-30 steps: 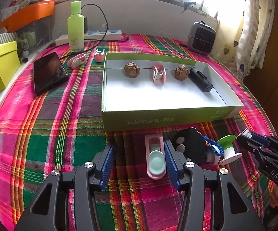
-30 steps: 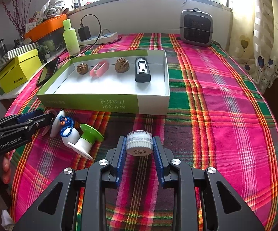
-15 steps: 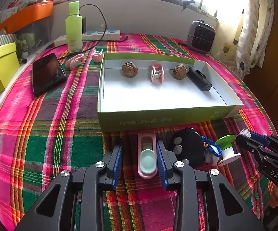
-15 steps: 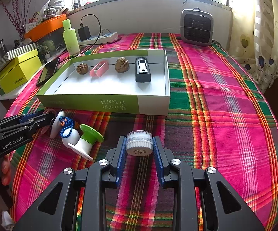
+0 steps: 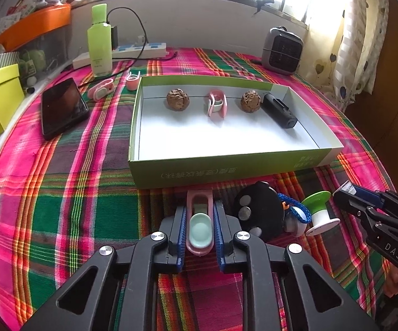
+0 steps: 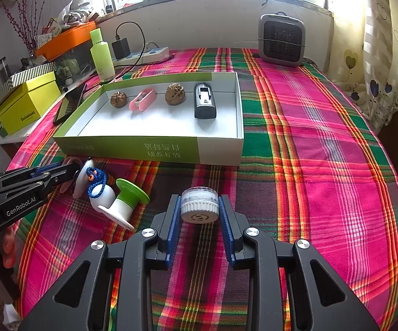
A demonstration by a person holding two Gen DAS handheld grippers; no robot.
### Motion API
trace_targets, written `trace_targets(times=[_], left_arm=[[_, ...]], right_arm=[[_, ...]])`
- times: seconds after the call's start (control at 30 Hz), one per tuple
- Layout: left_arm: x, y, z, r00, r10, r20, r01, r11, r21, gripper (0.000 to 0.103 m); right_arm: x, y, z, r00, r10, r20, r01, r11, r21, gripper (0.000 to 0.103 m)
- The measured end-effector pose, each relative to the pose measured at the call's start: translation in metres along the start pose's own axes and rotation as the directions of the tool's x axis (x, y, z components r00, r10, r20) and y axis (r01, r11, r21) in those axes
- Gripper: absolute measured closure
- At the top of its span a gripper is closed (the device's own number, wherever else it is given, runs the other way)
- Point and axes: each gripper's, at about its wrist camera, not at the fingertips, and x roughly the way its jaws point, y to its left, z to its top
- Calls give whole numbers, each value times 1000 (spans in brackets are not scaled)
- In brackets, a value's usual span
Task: Organize objects
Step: 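Carry the pink clip holder and white jar into the box with both grippers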
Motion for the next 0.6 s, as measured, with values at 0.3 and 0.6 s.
trace_targets(times=[0.3,0.6], left_arm=[[0,0,0,1000,1,-1,-1,1000,1,87],[-3,1,1,1000,0,6,0,1000,-3,87]], right_arm=[[-1,1,2,1000,3,0,-3,1000,0,74],[-3,2,2,1000,4,9,-4,1000,-3,74]])
